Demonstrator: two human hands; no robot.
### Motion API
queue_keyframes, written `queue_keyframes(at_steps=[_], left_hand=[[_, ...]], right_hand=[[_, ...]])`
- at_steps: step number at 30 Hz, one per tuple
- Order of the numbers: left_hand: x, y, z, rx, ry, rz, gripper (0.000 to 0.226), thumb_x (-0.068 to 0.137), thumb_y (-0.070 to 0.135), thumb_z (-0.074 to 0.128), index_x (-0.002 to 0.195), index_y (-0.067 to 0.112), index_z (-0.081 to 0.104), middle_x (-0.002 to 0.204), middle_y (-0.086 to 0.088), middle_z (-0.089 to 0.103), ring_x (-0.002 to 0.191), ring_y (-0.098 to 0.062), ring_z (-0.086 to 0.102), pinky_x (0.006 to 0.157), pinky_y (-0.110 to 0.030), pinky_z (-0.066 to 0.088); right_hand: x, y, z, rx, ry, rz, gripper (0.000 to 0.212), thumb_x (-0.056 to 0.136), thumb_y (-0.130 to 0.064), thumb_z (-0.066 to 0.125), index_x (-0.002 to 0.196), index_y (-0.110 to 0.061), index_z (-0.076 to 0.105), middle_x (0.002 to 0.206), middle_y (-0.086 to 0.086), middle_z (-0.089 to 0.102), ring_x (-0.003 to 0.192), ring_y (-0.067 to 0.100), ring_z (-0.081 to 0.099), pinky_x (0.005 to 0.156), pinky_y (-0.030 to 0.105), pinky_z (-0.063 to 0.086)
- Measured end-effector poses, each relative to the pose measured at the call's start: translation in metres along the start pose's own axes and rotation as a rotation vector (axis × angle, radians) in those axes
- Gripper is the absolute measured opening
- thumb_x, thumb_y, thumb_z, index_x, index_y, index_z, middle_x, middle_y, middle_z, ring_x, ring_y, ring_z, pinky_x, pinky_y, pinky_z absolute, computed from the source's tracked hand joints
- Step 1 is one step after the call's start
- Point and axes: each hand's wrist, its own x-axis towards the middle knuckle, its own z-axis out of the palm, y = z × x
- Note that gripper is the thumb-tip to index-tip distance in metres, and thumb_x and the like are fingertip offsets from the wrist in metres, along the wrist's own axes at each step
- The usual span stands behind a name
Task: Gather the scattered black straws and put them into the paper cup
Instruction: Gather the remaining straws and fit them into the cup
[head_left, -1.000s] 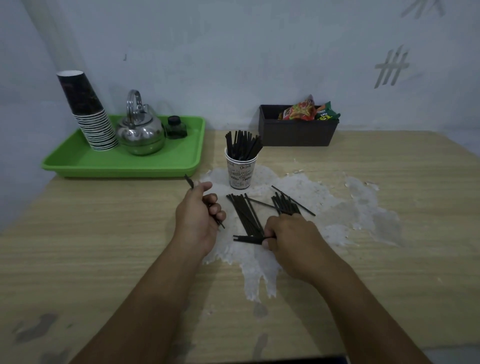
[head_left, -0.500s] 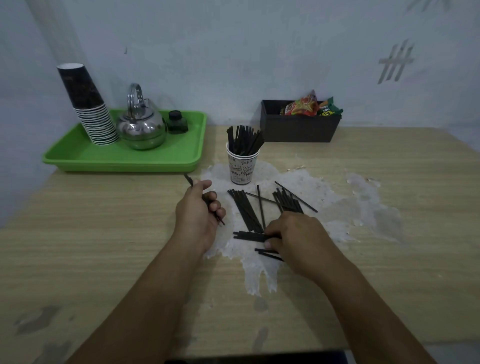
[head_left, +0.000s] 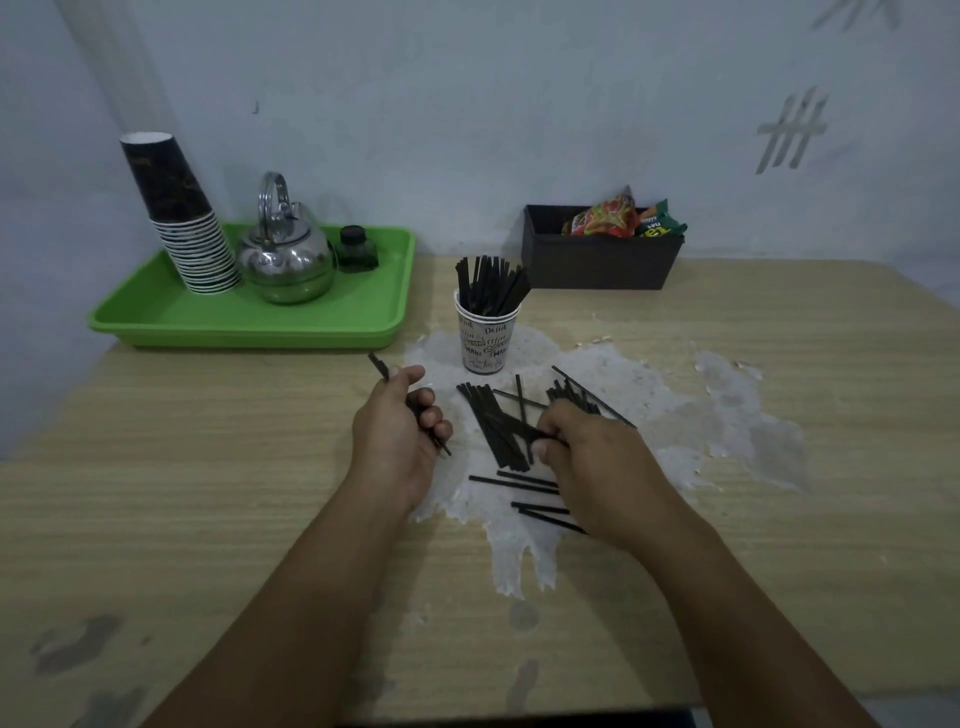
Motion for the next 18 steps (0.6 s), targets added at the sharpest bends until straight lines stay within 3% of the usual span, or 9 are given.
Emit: queue_keyframes(at_steps=[2, 4, 6, 9, 12, 16, 18], left_hand=[[0.000, 0.000, 0.000, 0.002, -0.004, 0.004, 0.023, 0.102, 0.025, 0.040, 0.097, 0.011, 0.058, 0.059, 0.001, 0.046, 0.044, -0.009, 0.036, 0.042, -0.025, 0.034], [0.000, 0.000, 0.000, 0.006, -0.005, 0.009, 0.024, 0.103, 0.025, 0.039, 0.097, 0.011, 0.057, 0.061, 0.001, 0.046, 0.044, -0.010, 0.036, 0.042, -0.025, 0.034], [0.001, 0.000, 0.000, 0.003, 0.001, 0.021, 0.025, 0.103, 0.024, 0.038, 0.097, 0.010, 0.057, 0.062, 0.000, 0.045, 0.045, -0.010, 0.036, 0.043, -0.025, 0.034], [0.001, 0.005, 0.006, -0.048, -0.001, 0.086, 0.024, 0.104, 0.021, 0.035, 0.094, 0.010, 0.054, 0.065, 0.000, 0.045, 0.045, -0.009, 0.037, 0.045, -0.024, 0.035], [0.005, 0.019, 0.021, -0.106, -0.027, 0.195, 0.024, 0.105, 0.019, 0.035, 0.090, 0.012, 0.053, 0.066, 0.000, 0.049, 0.048, -0.009, 0.045, 0.050, -0.024, 0.043], [0.015, 0.046, 0.050, -0.036, -0.065, 0.343, 0.024, 0.105, 0.022, 0.032, 0.091, 0.018, 0.051, 0.071, 0.004, 0.070, 0.068, -0.013, 0.067, 0.067, -0.030, 0.048], [0.022, 0.058, 0.067, -0.010, -0.104, 0.395, 0.025, 0.106, 0.023, 0.031, 0.089, 0.021, 0.049, 0.077, 0.009, 0.075, 0.080, -0.010, 0.069, 0.080, -0.035, 0.048]], right_hand=[[0.004, 0.000, -0.001, 0.112, 0.031, 0.021, 0.006, 0.099, -0.021, 0.052, 0.099, -0.024, 0.058, 0.075, -0.007, 0.060, 0.066, 0.013, 0.053, 0.057, 0.031, 0.037], [0.008, 0.001, -0.001, 0.200, 0.066, 0.051, 0.021, 0.100, -0.018, 0.049, 0.115, -0.024, 0.062, 0.085, -0.005, 0.065, 0.075, 0.015, 0.059, 0.065, 0.031, 0.047], [0.014, 0.001, 0.000, 0.295, 0.096, 0.092, 0.024, 0.101, -0.014, 0.044, 0.108, -0.027, 0.063, 0.083, -0.006, 0.065, 0.074, 0.016, 0.062, 0.065, 0.028, 0.049], [0.027, 0.001, 0.000, 0.506, 0.150, 0.182, 0.027, 0.102, -0.015, 0.040, 0.093, -0.033, 0.059, 0.079, -0.006, 0.064, 0.068, 0.006, 0.063, 0.062, 0.019, 0.050], [0.047, 0.002, 0.001, 0.722, 0.251, 0.267, 0.025, 0.102, -0.016, 0.041, 0.096, -0.032, 0.059, 0.086, -0.005, 0.067, 0.066, 0.002, 0.061, 0.068, 0.026, 0.053], [0.070, 0.004, 0.005, 0.985, 0.330, 0.379, 0.024, 0.102, -0.015, 0.040, 0.100, -0.028, 0.060, 0.086, -0.001, 0.068, 0.062, 0.001, 0.057, 0.065, 0.023, 0.049], [0.074, 0.005, 0.014, 1.074, 0.349, 0.402, 0.024, 0.103, -0.014, 0.040, 0.102, -0.026, 0.060, 0.085, -0.001, 0.066, 0.062, 0.002, 0.056, 0.065, 0.023, 0.050]])
